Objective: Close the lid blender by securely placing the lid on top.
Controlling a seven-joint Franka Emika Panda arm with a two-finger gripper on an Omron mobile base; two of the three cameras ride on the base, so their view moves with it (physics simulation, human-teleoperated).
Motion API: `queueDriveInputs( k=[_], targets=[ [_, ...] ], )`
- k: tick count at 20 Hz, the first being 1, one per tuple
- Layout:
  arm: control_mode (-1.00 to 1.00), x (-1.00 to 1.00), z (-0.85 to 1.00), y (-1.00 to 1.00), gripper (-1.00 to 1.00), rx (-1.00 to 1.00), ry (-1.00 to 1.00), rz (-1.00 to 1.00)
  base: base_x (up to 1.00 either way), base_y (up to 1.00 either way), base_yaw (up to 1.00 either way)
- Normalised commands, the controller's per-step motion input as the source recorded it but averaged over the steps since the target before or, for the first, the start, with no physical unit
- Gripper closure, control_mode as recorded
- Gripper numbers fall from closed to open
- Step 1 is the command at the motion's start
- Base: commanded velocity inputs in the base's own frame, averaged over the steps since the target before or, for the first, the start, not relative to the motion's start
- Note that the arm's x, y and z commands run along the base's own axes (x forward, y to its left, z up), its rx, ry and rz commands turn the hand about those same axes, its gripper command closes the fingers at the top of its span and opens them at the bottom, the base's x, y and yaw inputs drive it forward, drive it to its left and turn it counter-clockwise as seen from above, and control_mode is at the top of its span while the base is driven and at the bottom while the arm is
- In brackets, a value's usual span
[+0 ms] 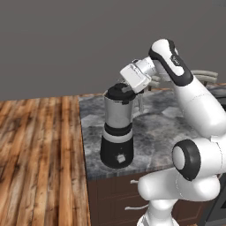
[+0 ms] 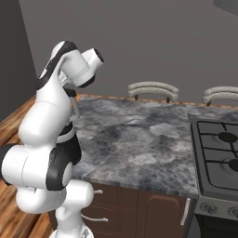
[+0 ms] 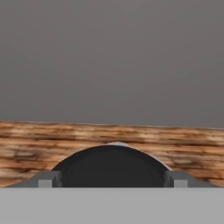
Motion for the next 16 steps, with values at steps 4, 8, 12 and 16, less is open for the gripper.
queueDriveInputs(
  k=[4,8,12,16],
  targets=[
    [-1.00,0.00,0.01,-0.06,-1.00,0.01,0.00,-0.02,0.00,0.00,0.00],
    [-1.00,0.00,0.12,-0.10,-1.00,0.00,-0.03,-0.04,0.00,0.00,0.00],
    [-1.00,-0.13,0.31,-0.19,-1.00,0.00,-0.07,-0.07,0.00,0.00,0.00],
    [-1.00,-0.52,0.29,-0.18,-1.00,0.00,-0.14,-0.10,0.00,0.00,0.00]
  ],
)
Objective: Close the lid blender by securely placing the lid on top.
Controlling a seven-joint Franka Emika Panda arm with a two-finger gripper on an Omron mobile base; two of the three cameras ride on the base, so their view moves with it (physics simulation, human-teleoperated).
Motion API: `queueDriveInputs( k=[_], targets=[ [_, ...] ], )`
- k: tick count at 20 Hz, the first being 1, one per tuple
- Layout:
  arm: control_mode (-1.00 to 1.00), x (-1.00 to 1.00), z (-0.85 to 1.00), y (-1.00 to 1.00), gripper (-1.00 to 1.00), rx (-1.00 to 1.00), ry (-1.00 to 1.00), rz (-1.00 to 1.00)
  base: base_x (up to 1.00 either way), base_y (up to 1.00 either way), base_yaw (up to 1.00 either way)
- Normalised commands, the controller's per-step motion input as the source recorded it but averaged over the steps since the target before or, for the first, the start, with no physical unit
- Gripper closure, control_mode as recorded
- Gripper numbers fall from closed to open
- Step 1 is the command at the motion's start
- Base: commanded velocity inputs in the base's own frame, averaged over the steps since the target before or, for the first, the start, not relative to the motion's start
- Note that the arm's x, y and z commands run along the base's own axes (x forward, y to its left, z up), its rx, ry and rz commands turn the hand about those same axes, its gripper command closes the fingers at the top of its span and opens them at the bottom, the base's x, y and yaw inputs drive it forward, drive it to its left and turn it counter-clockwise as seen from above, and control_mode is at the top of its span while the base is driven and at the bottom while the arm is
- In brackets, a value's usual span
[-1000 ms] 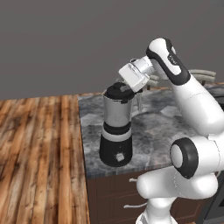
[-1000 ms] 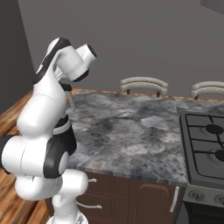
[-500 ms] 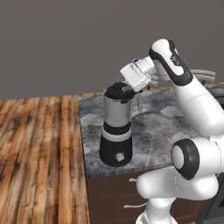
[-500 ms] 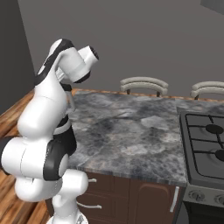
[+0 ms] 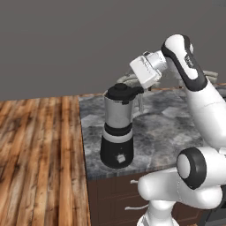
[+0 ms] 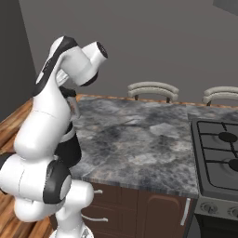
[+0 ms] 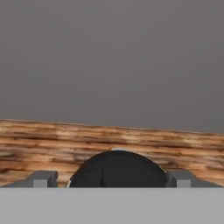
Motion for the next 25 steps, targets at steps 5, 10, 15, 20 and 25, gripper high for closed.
queueDriveInputs(
  k=[5,10,15,20,25],
  targets=[
    [-1.00,-0.95,0.08,-0.03,-1.00,0.05,-0.20,-0.12,0.00,0.00,0.00],
    [-1.00,-0.99,0.00,0.08,-1.00,0.03,-0.14,-0.13,0.00,0.00,0.00],
    [-1.00,-0.87,0.03,0.14,-1.00,0.00,-0.11,-0.13,0.00,0.00,0.00],
    [-1.00,-0.68,0.12,0.14,-1.00,0.00,-0.02,-0.12,0.00,0.00,0.00],
    [-1.00,-0.30,0.03,0.08,-1.00,0.00,0.00,-0.05,0.00,0.00,0.00]
  ],
)
